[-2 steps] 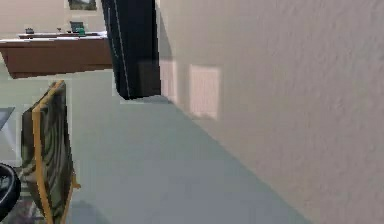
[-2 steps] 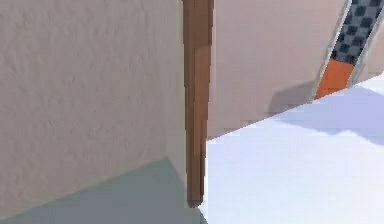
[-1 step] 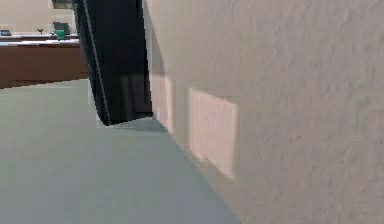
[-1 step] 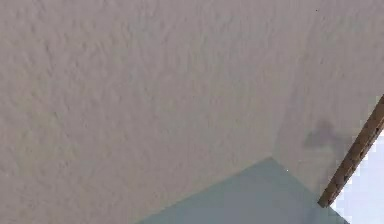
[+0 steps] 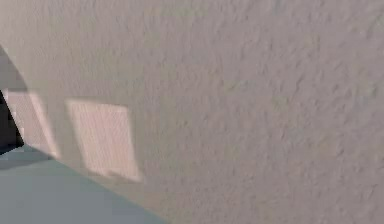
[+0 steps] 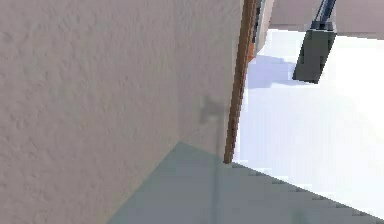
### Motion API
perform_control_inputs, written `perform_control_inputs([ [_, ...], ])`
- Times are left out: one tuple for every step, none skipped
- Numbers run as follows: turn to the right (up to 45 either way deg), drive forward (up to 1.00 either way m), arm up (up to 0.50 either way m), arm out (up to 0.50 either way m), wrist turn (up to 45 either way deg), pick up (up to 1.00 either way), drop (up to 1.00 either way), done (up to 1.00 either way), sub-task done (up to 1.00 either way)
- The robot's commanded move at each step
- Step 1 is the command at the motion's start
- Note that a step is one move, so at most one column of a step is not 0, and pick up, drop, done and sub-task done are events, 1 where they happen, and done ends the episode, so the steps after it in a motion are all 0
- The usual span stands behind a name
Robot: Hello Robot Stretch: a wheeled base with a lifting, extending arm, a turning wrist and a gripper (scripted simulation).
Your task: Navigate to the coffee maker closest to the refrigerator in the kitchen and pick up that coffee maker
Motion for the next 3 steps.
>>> perform_control_inputs([
  [0.0,0.05,0.0,0.0,0.0,0.0,0.0,0.0,0.0],
  [-45.0,0.0,0.0,0.0,0.0,0.0,0.0,0.0,0.0],
  [-15.0,0.0,0.0,0.0,0.0,0.0,0.0,0.0,0.0],
])
